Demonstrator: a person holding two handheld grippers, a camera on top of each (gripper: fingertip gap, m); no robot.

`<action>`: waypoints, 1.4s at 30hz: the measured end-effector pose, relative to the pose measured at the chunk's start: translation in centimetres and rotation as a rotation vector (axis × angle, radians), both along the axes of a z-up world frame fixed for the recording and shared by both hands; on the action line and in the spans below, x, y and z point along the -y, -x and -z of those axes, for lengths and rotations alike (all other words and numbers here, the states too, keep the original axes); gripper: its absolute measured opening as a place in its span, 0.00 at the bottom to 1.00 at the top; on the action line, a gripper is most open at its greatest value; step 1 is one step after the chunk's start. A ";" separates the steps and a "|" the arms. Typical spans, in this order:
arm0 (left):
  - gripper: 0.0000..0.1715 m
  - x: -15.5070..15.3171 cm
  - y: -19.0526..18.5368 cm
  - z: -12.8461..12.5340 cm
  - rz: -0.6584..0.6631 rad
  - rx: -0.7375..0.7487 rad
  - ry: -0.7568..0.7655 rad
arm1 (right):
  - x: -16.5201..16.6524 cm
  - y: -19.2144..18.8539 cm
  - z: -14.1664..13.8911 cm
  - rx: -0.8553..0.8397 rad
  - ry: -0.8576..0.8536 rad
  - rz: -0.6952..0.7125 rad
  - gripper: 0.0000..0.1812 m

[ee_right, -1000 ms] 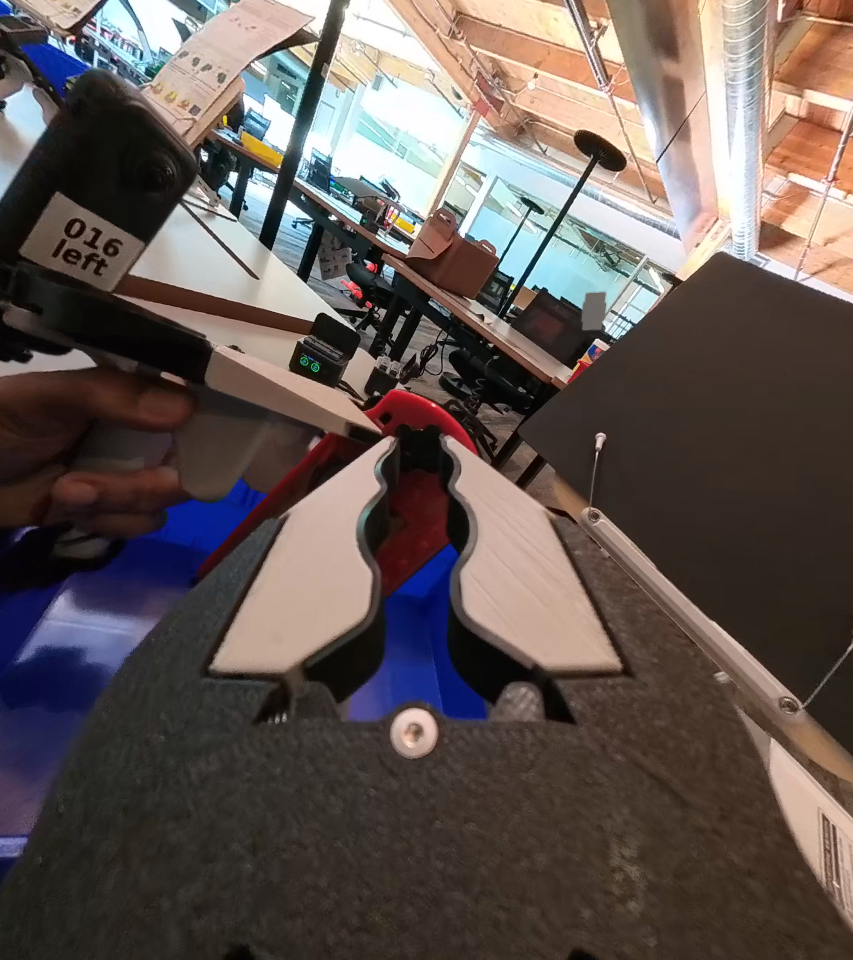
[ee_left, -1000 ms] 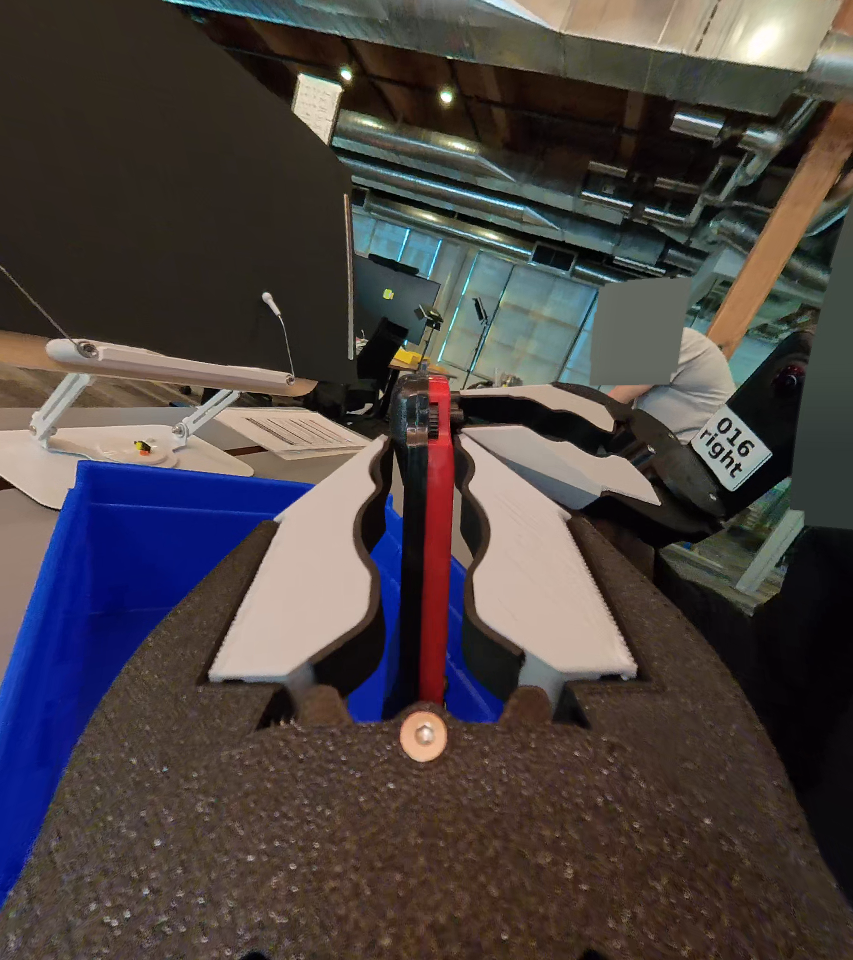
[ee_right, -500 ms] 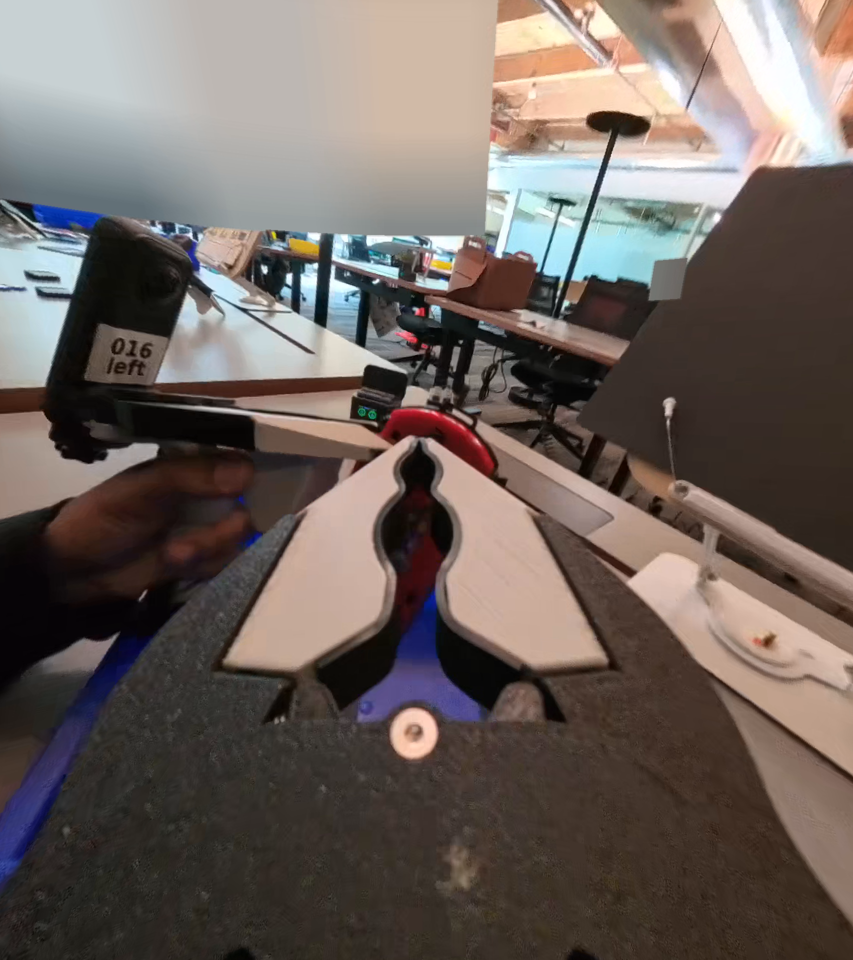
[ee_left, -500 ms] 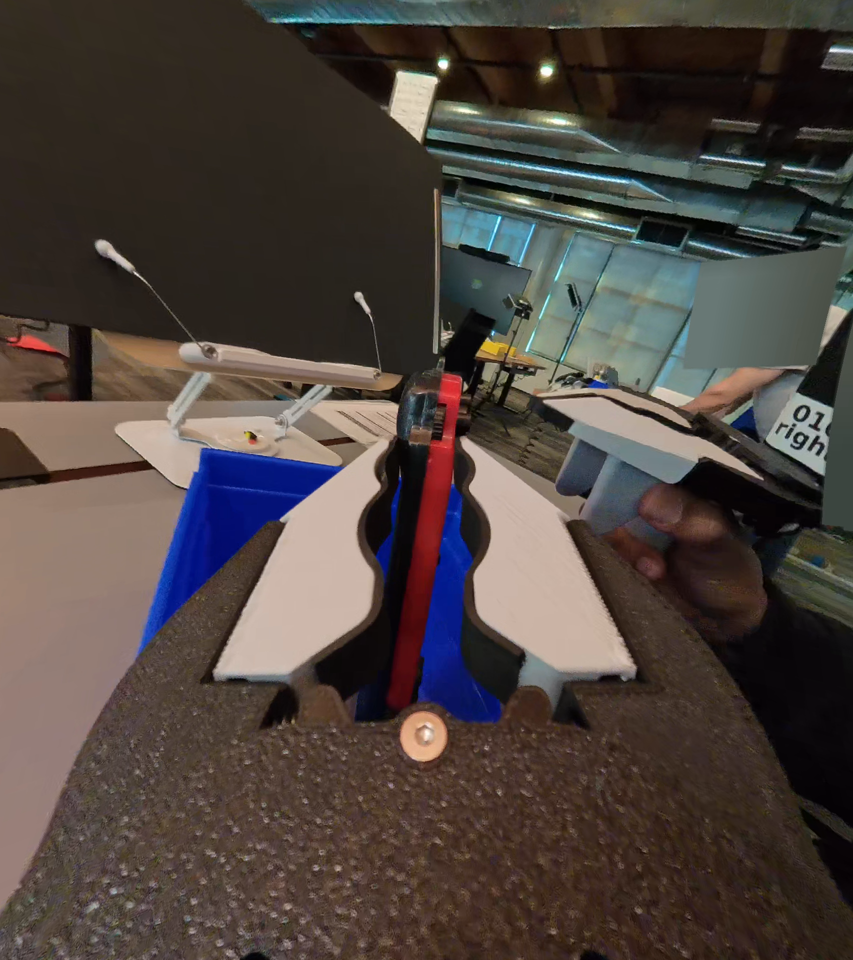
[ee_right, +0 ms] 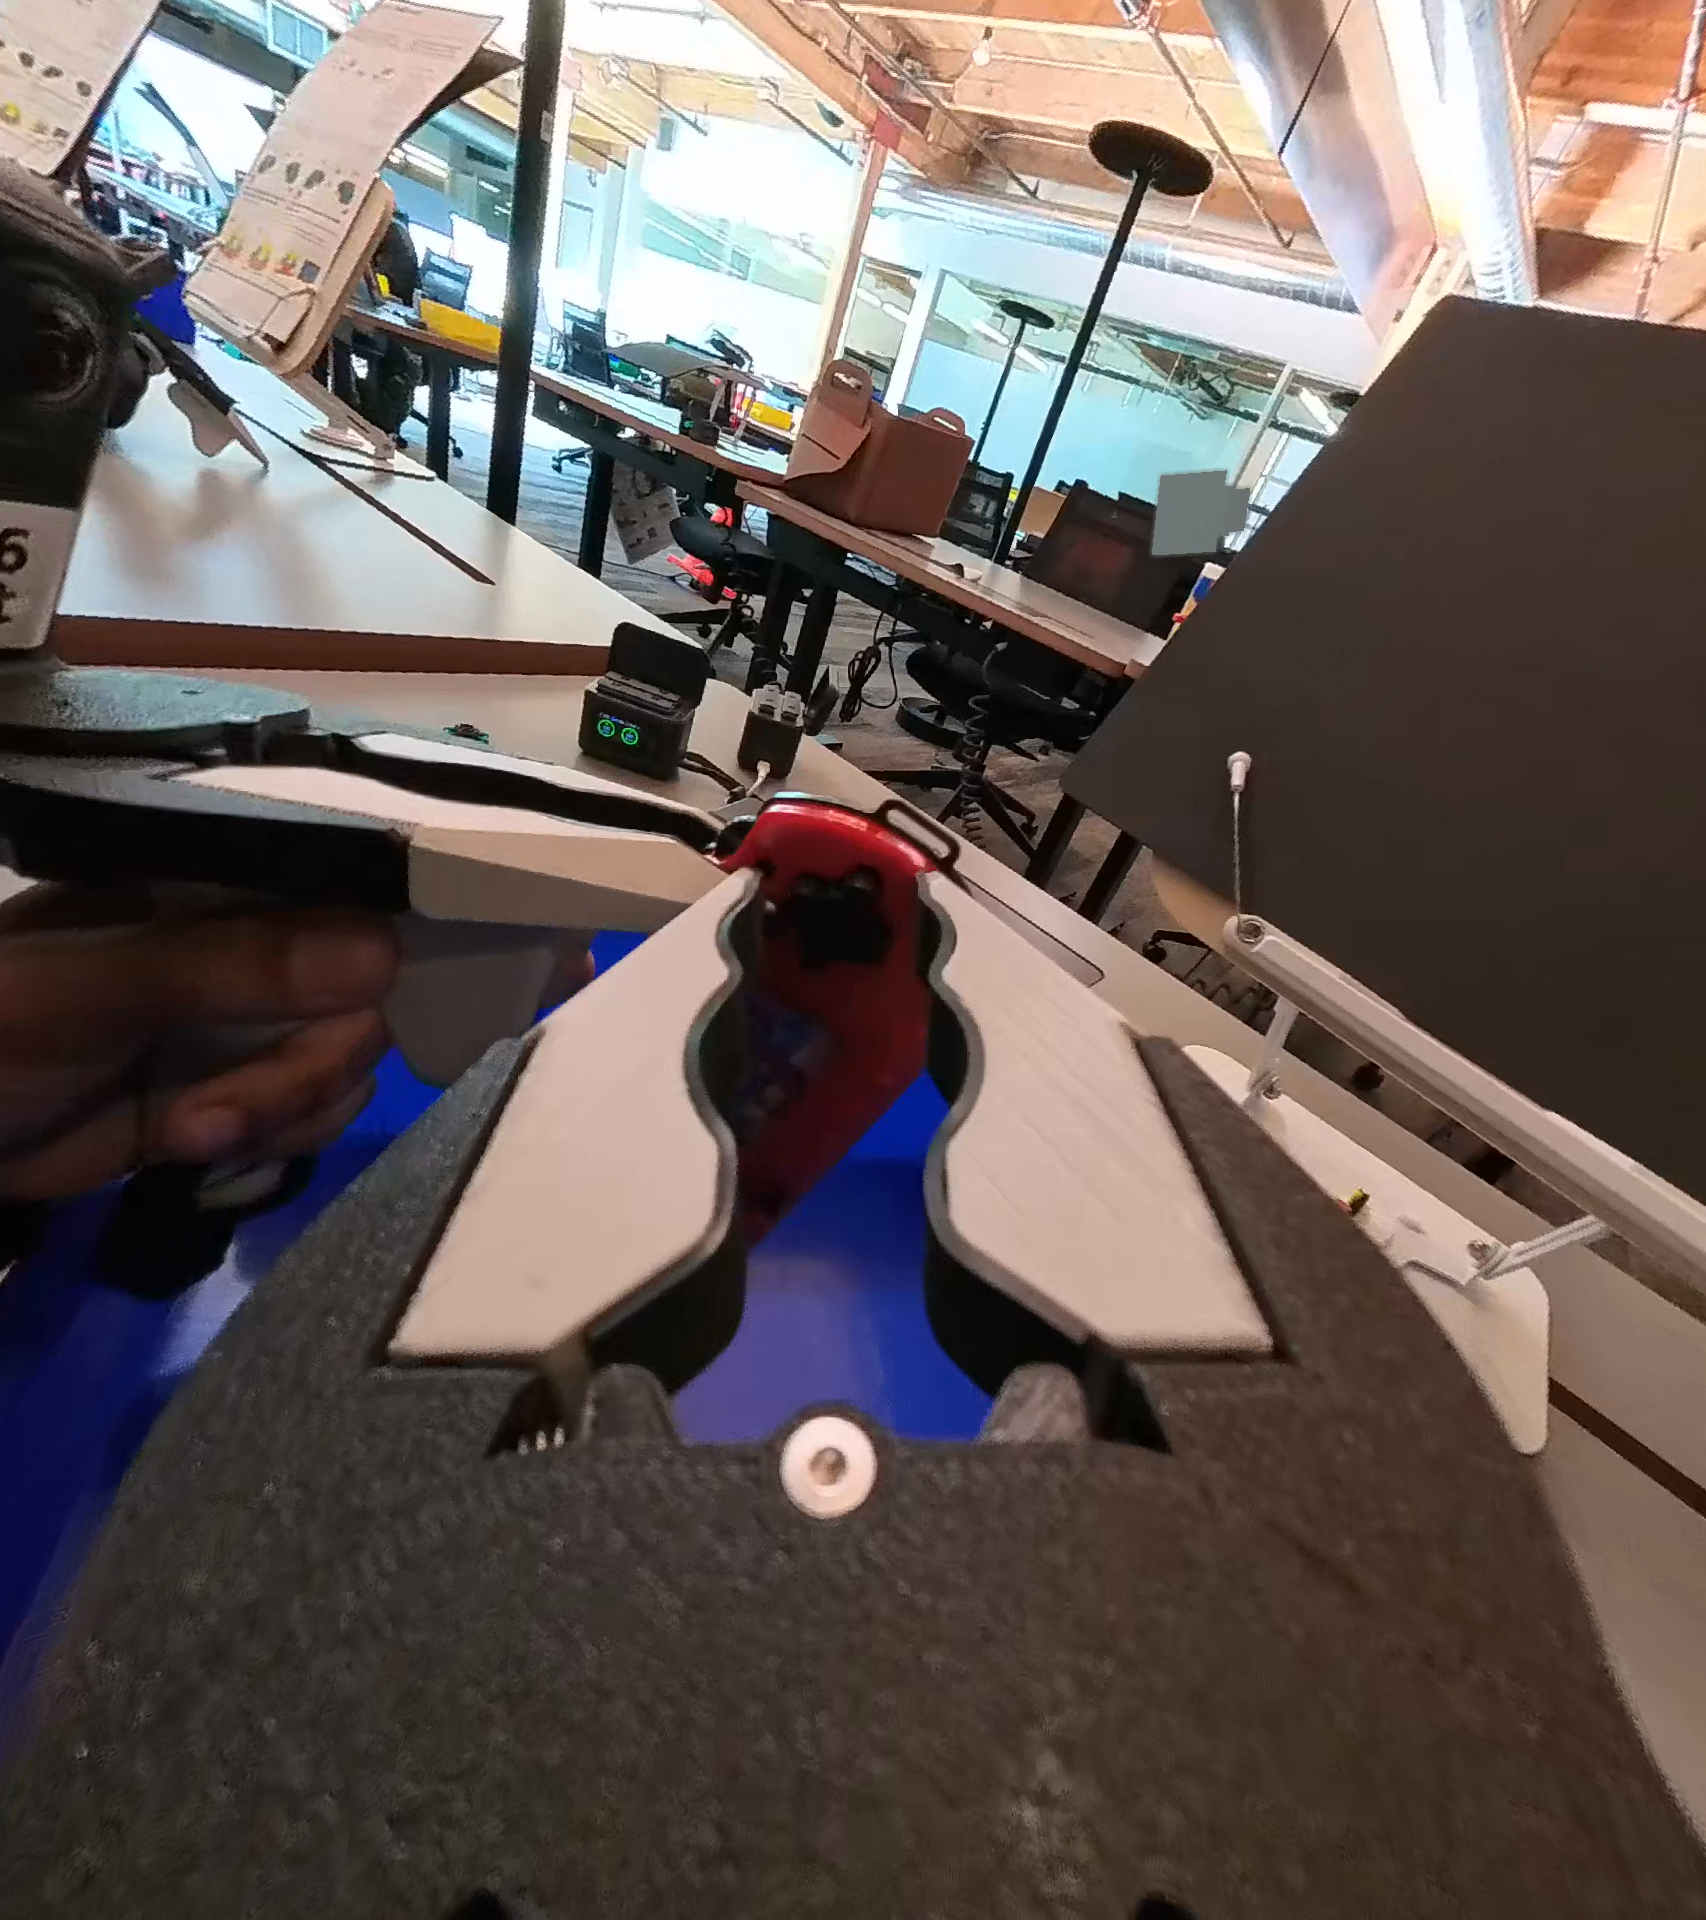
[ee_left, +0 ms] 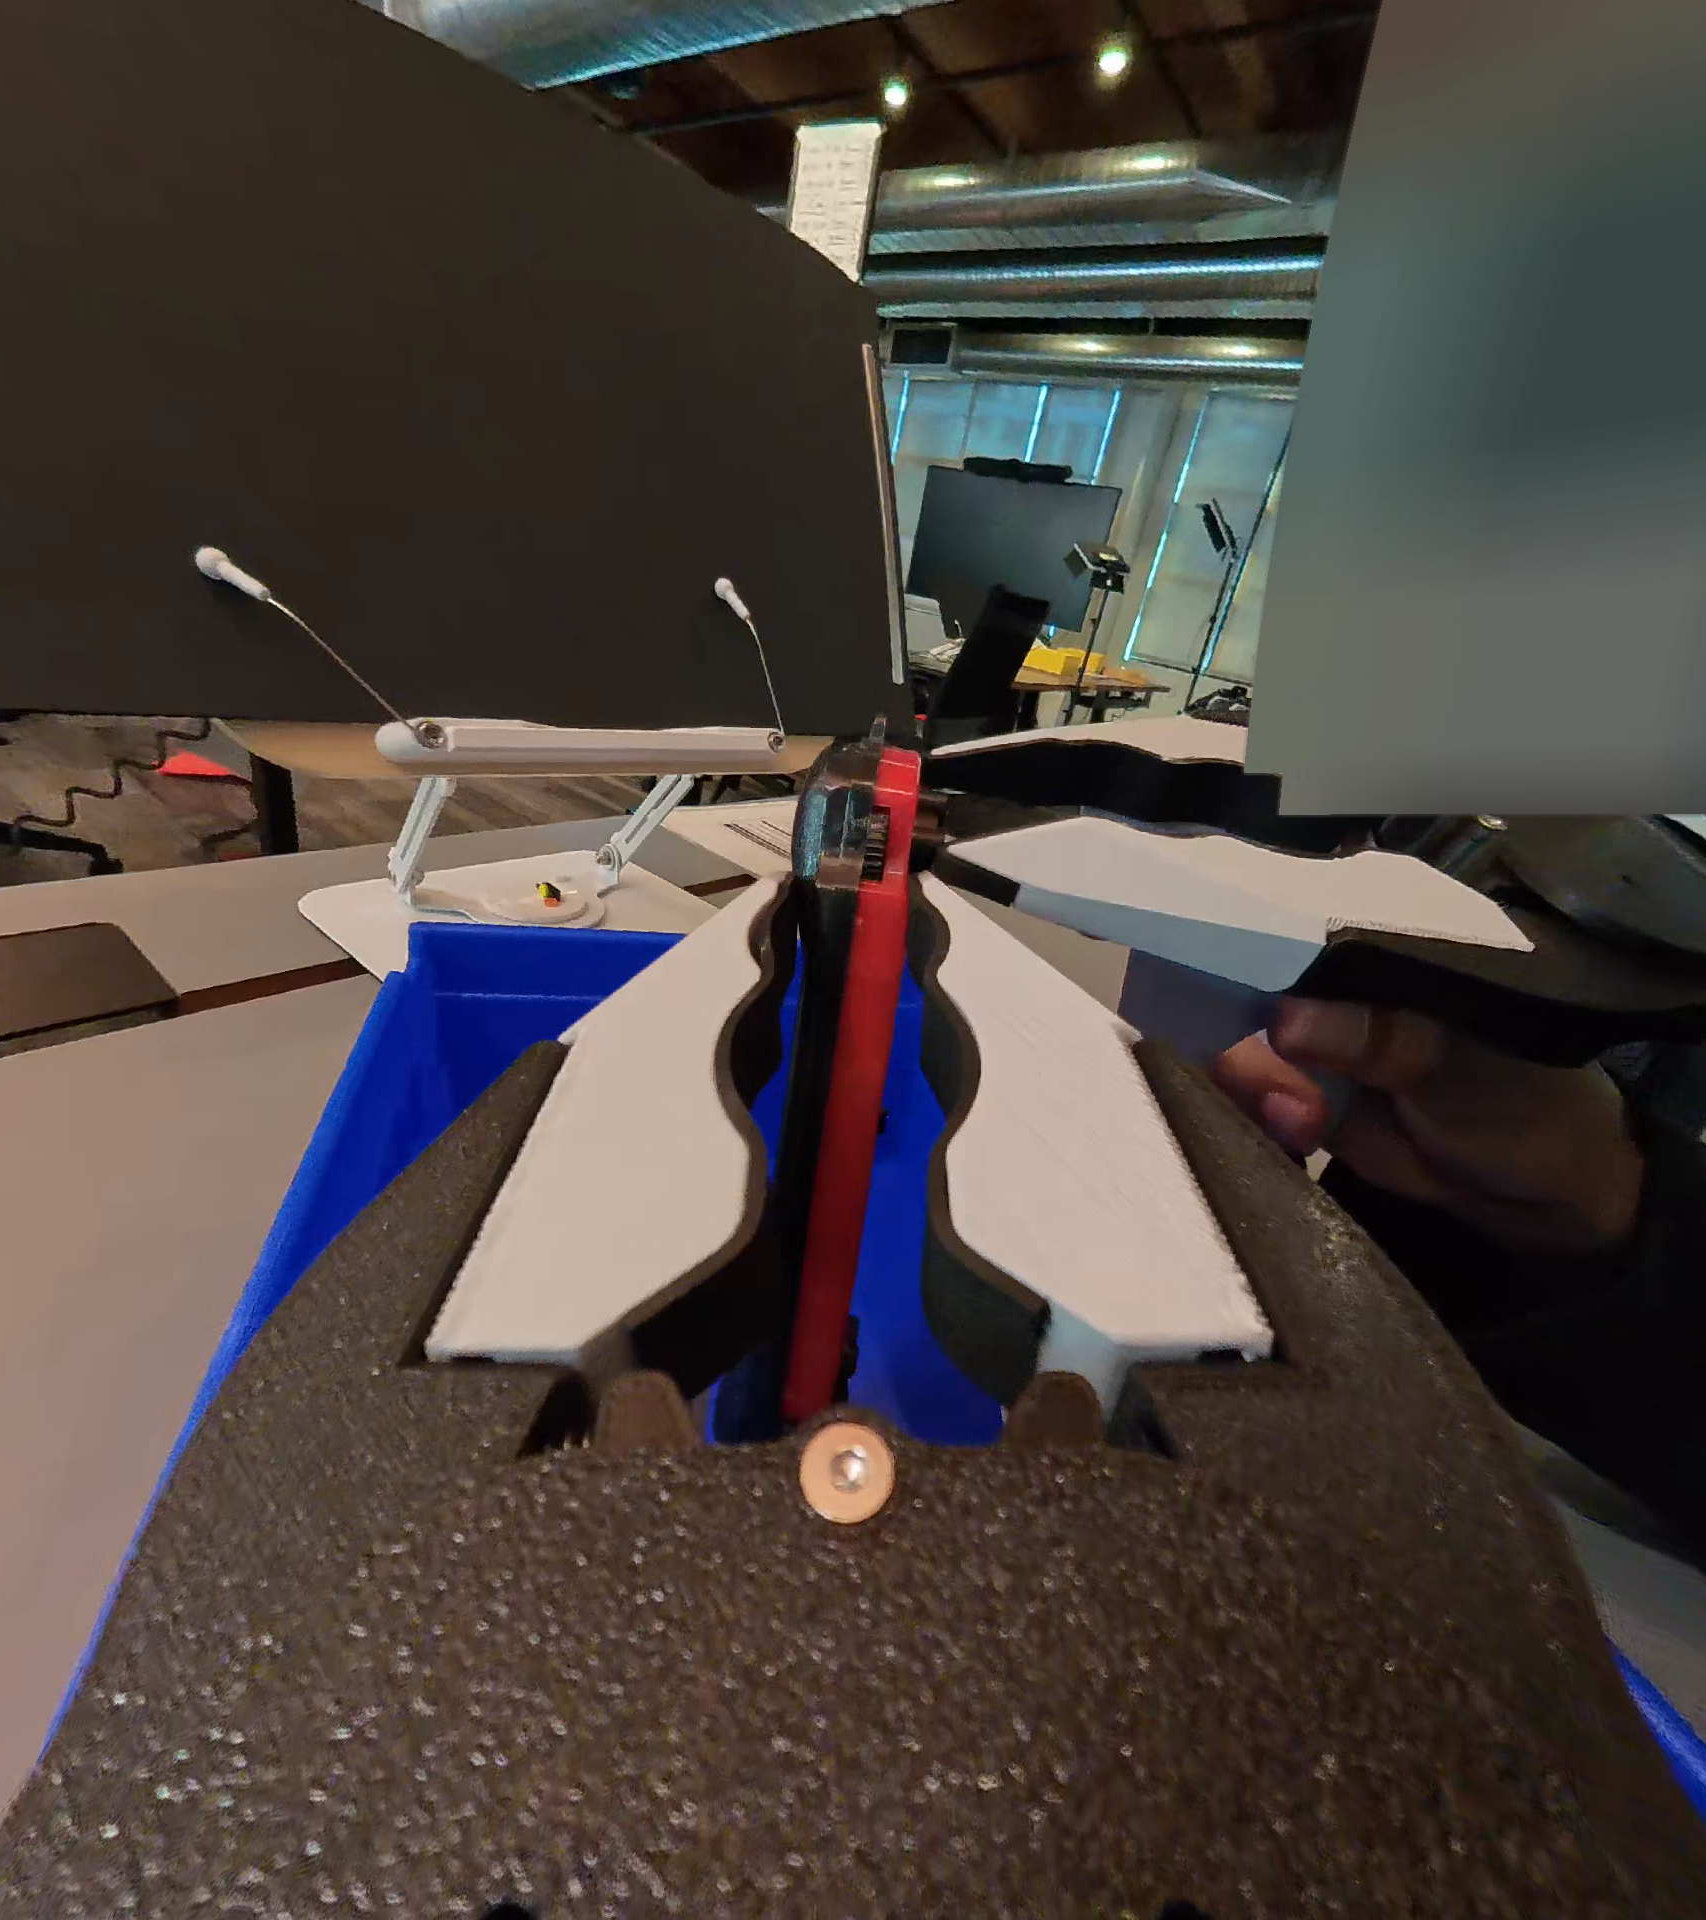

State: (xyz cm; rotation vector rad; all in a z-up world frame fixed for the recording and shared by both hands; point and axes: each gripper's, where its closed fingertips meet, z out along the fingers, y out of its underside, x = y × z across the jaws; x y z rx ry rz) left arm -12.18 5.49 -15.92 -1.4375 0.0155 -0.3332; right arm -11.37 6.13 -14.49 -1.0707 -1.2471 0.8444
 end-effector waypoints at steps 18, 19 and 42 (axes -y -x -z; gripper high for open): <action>0.12 1.3 -0.3 -1.9 -0.177 -0.114 -0.159 | 0.6 -0.1 -1.0 -0.130 0.294 -0.041 0.15; 0.12 1.3 -0.3 -1.9 -0.181 -0.119 -0.160 | 0.6 -0.1 -1.0 -0.132 0.334 -0.055 0.14; 0.12 1.0 -0.6 -1.6 -0.201 -0.181 -0.159 | 0.3 -0.4 -0.3 -0.125 0.602 -0.147 0.11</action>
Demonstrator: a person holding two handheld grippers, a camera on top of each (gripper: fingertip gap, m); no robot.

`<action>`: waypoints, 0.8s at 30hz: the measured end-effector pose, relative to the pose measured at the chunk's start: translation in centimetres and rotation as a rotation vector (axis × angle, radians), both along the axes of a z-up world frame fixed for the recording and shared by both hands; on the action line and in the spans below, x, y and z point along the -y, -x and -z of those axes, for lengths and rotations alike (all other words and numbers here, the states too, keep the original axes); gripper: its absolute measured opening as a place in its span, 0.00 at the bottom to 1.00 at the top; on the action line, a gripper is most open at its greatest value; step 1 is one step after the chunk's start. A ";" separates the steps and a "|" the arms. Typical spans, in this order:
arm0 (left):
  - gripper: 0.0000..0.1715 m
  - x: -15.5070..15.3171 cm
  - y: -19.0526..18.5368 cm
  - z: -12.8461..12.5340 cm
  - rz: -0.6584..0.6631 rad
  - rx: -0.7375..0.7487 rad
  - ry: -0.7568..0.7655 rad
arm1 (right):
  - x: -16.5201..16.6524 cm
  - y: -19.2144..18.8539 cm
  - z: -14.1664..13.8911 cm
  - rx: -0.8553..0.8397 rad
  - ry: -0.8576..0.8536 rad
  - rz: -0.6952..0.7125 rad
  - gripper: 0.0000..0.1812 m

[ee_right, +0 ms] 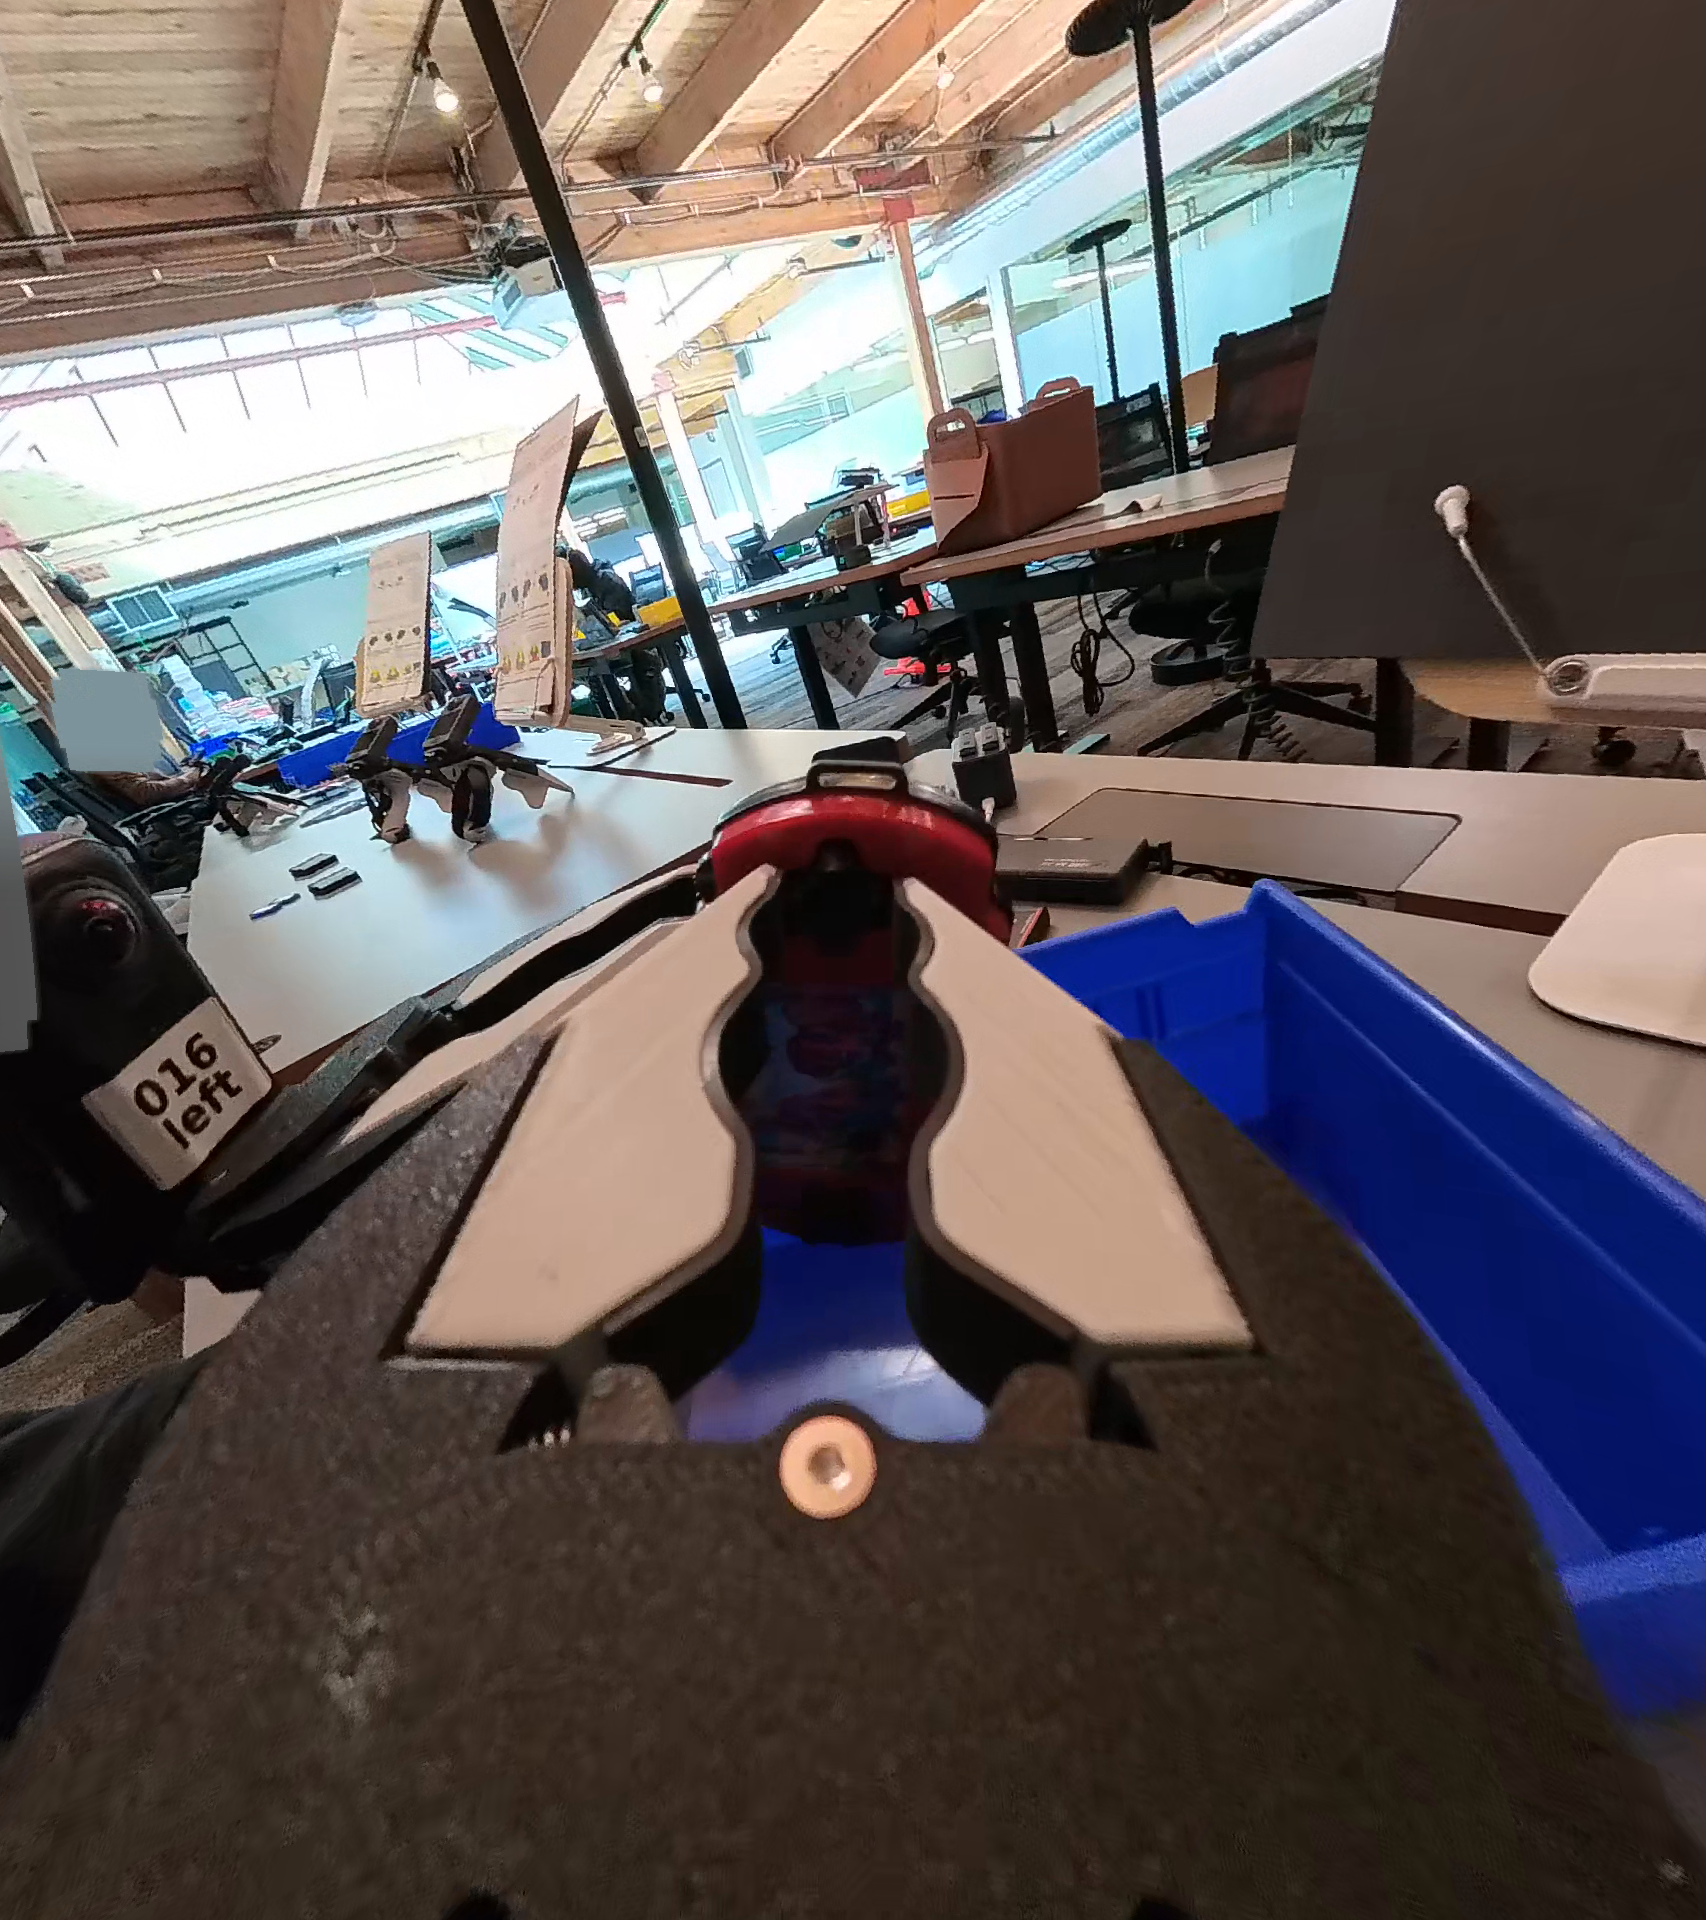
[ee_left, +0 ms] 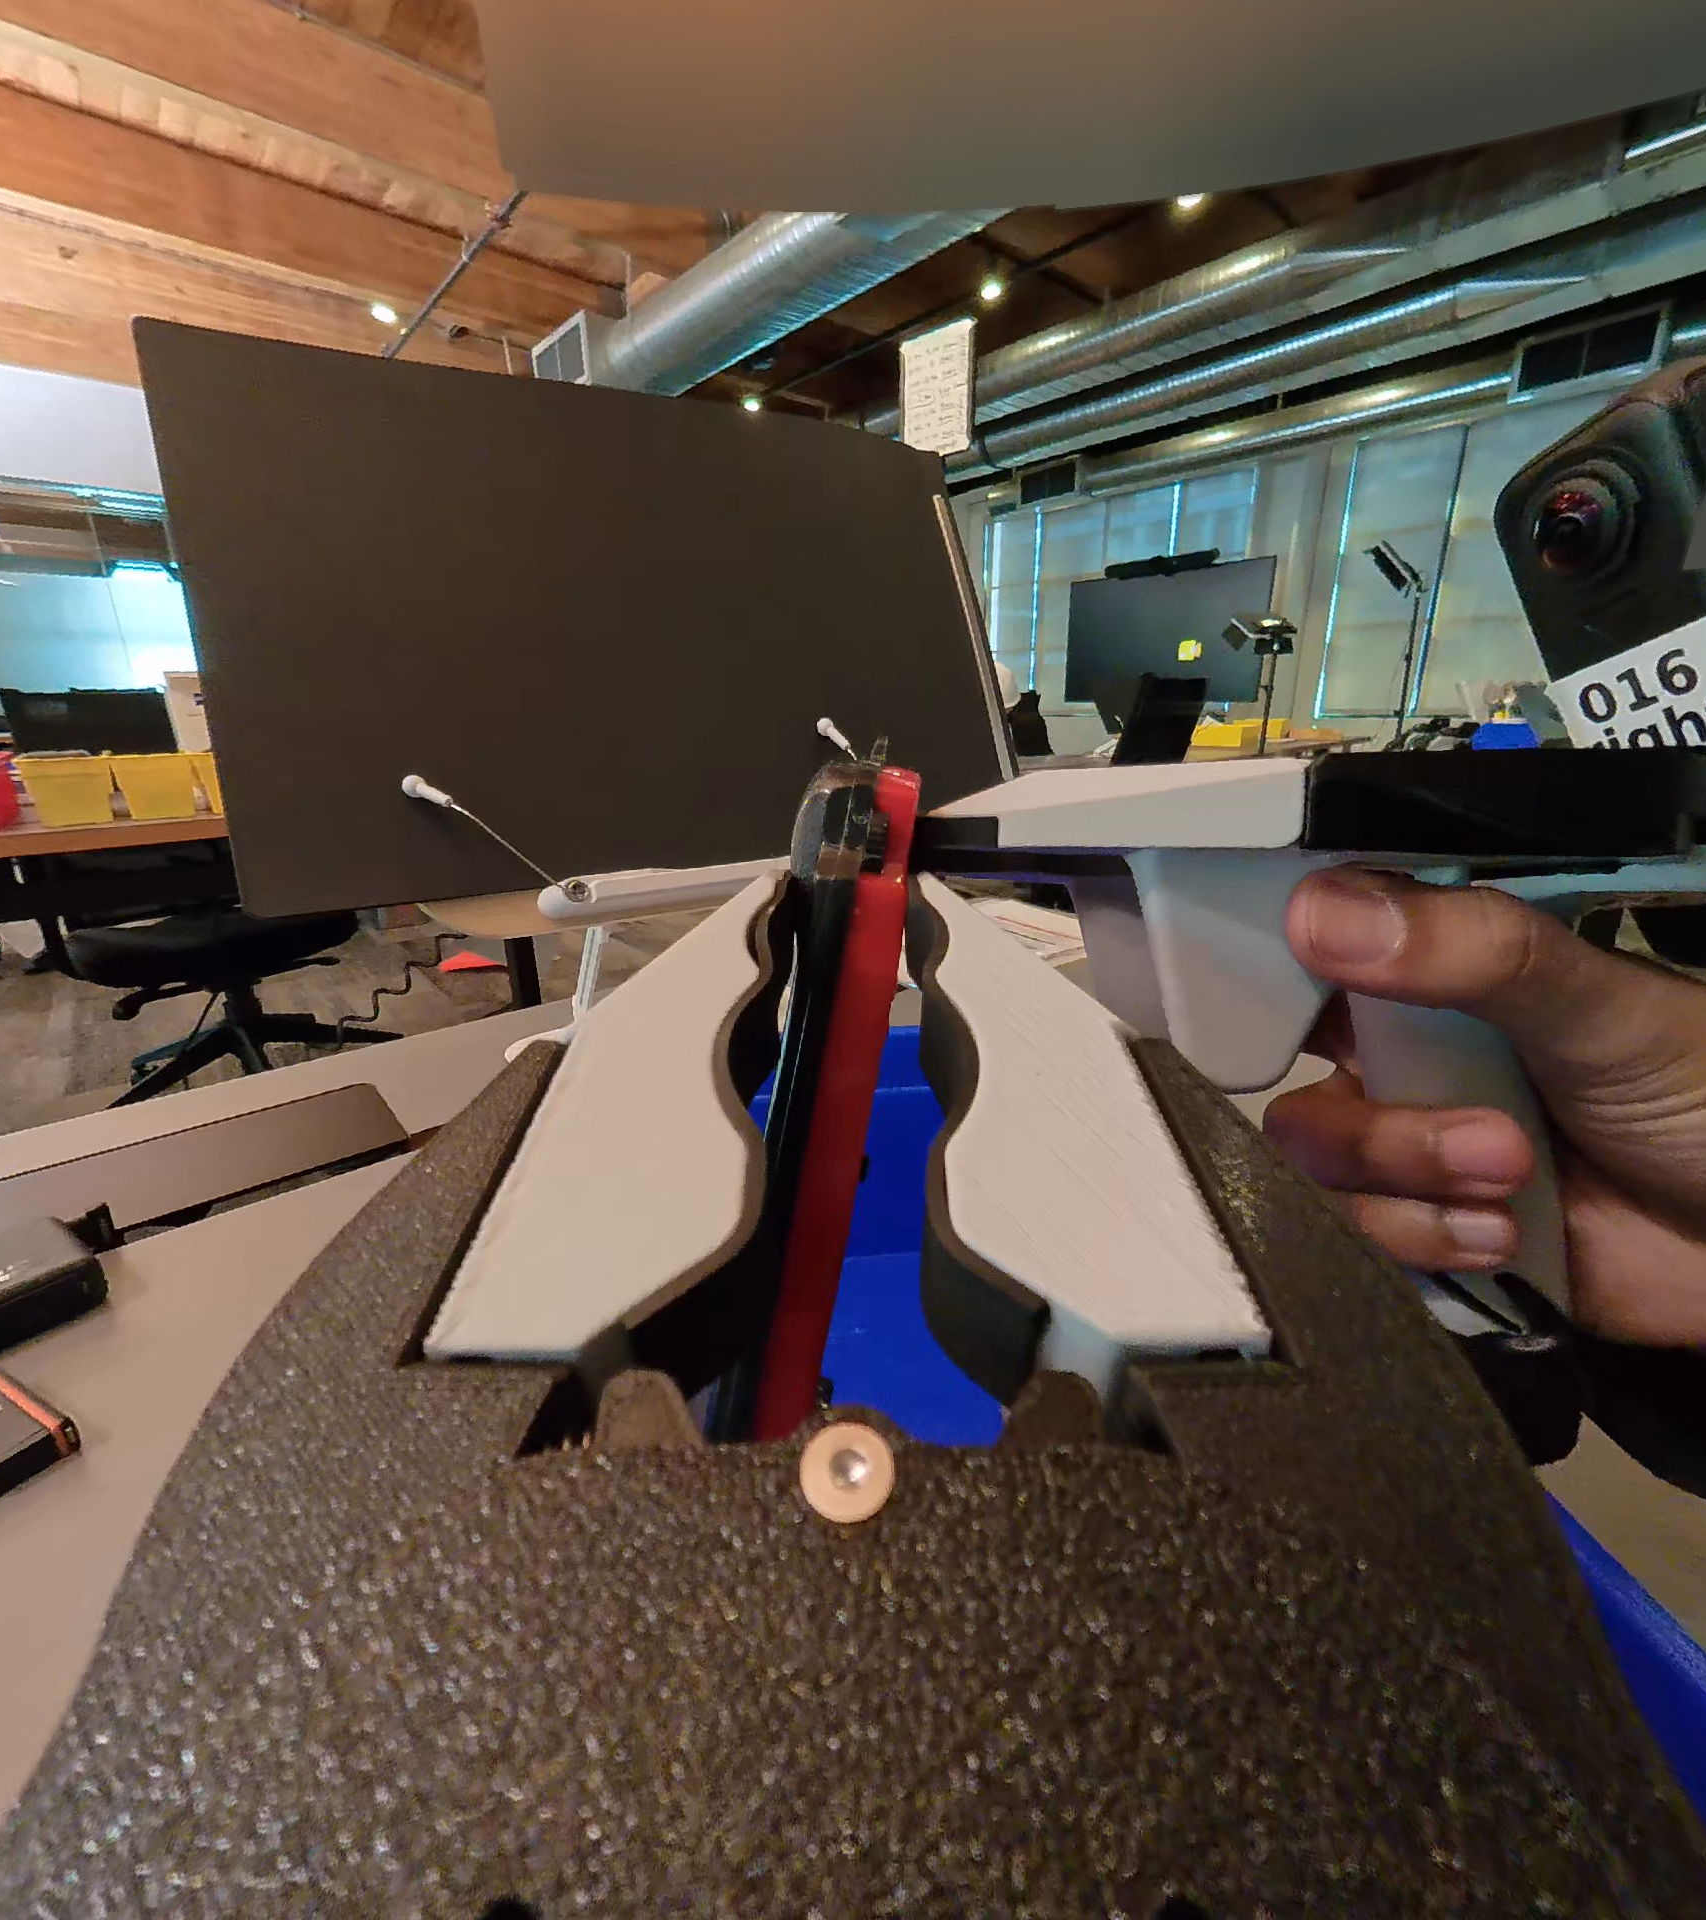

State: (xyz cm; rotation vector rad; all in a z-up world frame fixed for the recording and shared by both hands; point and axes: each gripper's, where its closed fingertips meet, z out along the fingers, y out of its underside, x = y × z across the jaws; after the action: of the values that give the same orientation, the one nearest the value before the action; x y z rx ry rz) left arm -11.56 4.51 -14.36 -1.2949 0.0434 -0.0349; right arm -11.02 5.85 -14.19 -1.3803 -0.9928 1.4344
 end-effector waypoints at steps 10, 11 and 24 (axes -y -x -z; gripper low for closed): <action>0.12 -0.1 -0.2 -0.1 0.032 0.012 0.005 | -0.2 -0.4 -0.4 -0.004 -0.066 0.006 0.05; 0.12 0.0 -0.2 -0.1 0.029 0.011 -0.001 | -0.5 -0.4 -0.3 -0.013 -0.018 0.005 0.09; 0.12 0.9 -0.8 -1.4 -0.121 -0.224 -0.101 | 0.4 -0.3 -0.2 -0.156 0.710 -0.297 0.19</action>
State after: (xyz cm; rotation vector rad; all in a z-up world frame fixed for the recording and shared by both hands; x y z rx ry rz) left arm -10.77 3.60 -12.94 -1.1940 0.1563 0.2136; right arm -10.70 5.46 -13.95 -1.6122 -0.6175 2.2219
